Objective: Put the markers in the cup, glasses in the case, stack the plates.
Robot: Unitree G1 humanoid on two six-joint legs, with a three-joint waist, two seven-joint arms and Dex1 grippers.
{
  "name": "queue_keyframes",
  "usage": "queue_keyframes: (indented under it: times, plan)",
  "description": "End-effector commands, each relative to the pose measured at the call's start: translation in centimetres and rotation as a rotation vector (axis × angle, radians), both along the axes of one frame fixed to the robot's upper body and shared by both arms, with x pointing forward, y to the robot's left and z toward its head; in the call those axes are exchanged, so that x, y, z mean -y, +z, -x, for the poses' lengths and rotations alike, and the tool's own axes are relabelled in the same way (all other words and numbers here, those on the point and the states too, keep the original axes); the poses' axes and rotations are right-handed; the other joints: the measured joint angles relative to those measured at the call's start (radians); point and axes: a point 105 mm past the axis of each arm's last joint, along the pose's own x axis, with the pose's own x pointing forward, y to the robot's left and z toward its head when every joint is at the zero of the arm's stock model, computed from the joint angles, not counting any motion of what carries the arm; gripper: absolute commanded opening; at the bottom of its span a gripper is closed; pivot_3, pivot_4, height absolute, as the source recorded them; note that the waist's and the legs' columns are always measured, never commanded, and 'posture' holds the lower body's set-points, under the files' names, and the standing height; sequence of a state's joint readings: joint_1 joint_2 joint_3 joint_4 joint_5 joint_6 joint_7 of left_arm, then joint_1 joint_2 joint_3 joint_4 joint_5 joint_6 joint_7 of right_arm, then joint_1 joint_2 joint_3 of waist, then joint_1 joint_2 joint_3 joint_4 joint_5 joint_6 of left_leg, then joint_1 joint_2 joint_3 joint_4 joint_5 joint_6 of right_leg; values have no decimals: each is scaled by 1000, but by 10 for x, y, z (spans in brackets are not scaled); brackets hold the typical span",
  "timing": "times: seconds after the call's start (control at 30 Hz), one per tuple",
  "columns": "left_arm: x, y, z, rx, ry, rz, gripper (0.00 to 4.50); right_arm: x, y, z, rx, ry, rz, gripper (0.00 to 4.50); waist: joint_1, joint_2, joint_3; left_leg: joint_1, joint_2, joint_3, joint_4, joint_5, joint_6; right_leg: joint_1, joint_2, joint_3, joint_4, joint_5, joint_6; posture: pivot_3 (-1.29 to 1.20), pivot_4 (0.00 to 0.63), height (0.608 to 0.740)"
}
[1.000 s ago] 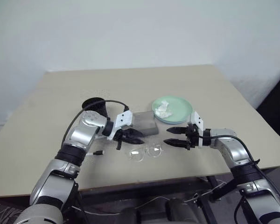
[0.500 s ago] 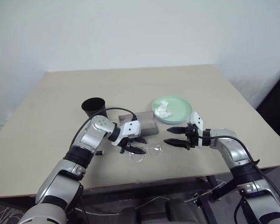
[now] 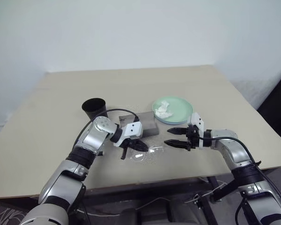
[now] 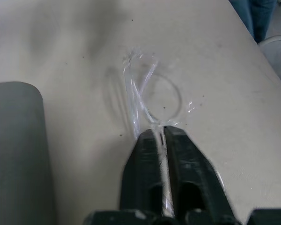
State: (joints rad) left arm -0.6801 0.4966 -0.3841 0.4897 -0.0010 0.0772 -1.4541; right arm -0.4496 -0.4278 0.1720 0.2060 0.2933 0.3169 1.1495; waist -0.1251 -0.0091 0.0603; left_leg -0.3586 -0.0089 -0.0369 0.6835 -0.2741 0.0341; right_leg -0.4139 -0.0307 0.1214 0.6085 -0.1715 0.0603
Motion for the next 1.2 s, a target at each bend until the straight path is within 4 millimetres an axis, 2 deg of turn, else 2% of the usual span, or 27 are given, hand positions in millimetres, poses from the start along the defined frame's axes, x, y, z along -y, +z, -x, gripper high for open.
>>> queue_keyframes:
  times: [0.03, 0.43, 0.53, 0.6, 0.7, 0.8, 1.2]
  plan:
    - [0, 11, -1, 26, -16, 14, 12, -2, 12, -1, 49, 10, -17, 3037, 0, 0, 0, 0, 0, 0, 0, 0, 0, 0, 0, 0, 0, 0, 0, 0, 0, 737]
    - [1, 53, -10, 85, 6, 142, 12, -1, 12, -5, 57, -4, -8, 3037, 0, 0, 0, -1, 0, -1, 0, 0, 0, 0, 0, 0, 0, 0, 0, 0, 0, 737]
    - [-5, 79, -34, 251, 70, 143, 12, 5, 10, -12, 63, -36, 10, 3037, 1, -2, 1, -1, 0, -1, 1, 0, 0, 0, 0, 0, 0, 0, 0, 0, 0, 737]
    - [-10, 86, -50, 345, 119, 107, 12, 7, 9, -15, 68, -51, 18, 3037, 5, -2, 1, -1, 0, -1, 1, 0, 0, 0, 0, 0, 0, 0, 0, 0, 0, 737]
    - [-16, 86, -68, 443, 173, 37, 12, 8, 7, -19, 72, -67, 27, 3037, 5, -2, 1, 0, -1, 0, 1, 0, 0, 1, 0, 0, -1, 0, 0, 0, 0, 737]
    - [-17, 79, -79, 497, 191, -19, 12, 9, 5, -21, 74, -75, 33, 3037, 4, -2, 1, 0, -1, 0, 0, 0, 0, 1, 0, 0, -1, 0, 0, 0, 0, 737]
    - [-14, 44, -96, 562, 216, -178, 12, 8, 5, -17, 76, -68, 25, 3037, 25, -2, 1, -2, -1, 0, 0, 0, 0, -1, 0, 0, -1, 0, 0, 0, 0, 737]
